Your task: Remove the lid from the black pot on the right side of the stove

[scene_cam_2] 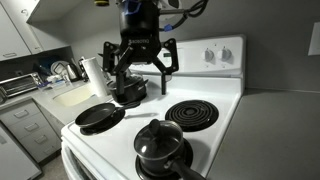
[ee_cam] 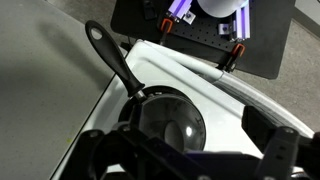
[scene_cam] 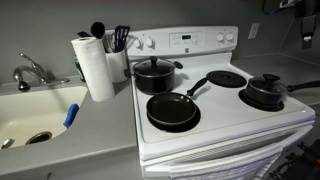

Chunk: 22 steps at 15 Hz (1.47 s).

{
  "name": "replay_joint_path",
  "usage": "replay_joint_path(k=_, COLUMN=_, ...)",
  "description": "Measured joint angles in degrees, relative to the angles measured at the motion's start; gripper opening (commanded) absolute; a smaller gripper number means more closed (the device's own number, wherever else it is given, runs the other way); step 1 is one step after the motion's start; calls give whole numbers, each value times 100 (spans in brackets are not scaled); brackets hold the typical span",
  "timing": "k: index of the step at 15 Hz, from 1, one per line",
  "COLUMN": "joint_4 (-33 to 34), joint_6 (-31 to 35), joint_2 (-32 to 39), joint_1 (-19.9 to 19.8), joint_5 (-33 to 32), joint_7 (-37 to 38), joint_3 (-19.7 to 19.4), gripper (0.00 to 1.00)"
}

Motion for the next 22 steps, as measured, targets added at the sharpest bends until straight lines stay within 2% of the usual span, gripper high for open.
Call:
replay_joint_path(k=6, joint_4=-315, joint_6=203, joint_2=-122, joint_1=0, joint_5=0, joint_7=-73, joint_3=33, gripper=100)
replay_joint_path(k=12, joint_4=-342, joint_6=208, joint_2=-150, joint_1=0, joint_5=0, joint_7=-103, joint_3=38, gripper=100)
replay_joint_path(k=14, joint_4=-345, joint_6=199, joint_2=-150, joint_1=-1, joint_5=-35, joint_7=-382, joint_3=32, gripper=100)
replay_joint_path(k=18, joint_4=-434, joint_6=301, joint_2=-163, joint_1=-2, joint_5=-132, joint_7=-1414, joint_3=-11, gripper=100)
replay_joint_path(k=20, joint_4=-522, joint_6=562, joint_2=-198, joint_1=-2, joint_5=-131, joint_7=-1782, joint_3=-17, gripper=100)
replay_joint_path(k=22, joint_4=-641, joint_6=951, joint_2=-256, joint_1=-1, joint_5=-94, joint_7=-1818, joint_3=-10, gripper=100)
